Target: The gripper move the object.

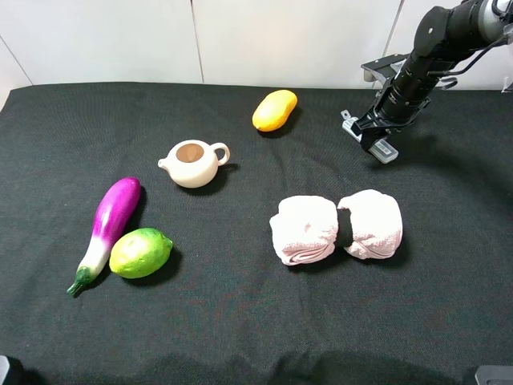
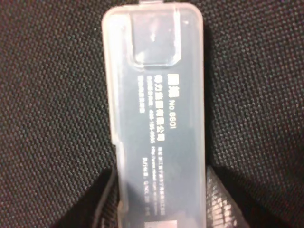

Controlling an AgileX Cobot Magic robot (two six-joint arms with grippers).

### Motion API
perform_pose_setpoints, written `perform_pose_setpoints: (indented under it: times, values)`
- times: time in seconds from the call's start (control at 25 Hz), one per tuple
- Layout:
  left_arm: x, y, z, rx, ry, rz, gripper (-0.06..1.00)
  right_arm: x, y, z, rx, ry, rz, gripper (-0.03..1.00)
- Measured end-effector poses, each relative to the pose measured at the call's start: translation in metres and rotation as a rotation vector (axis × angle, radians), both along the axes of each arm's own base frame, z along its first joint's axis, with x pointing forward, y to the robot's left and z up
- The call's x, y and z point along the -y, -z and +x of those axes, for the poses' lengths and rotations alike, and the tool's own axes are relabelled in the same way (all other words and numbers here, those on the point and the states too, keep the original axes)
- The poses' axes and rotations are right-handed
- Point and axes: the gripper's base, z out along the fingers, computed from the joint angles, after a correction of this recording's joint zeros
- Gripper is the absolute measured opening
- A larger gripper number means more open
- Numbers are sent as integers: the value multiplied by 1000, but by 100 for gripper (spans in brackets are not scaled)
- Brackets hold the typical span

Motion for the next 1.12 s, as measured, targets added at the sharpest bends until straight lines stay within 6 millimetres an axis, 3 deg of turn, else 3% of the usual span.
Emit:
perform_pose_setpoints:
  times: [0.64,1.12]
  values:
    - [0,0,0,0,0,0,79,-1,-4,-3,-35,8,18,29]
    - [0,0,0,0,0,0,79,-4,-53,-12,-21,-8,54,29]
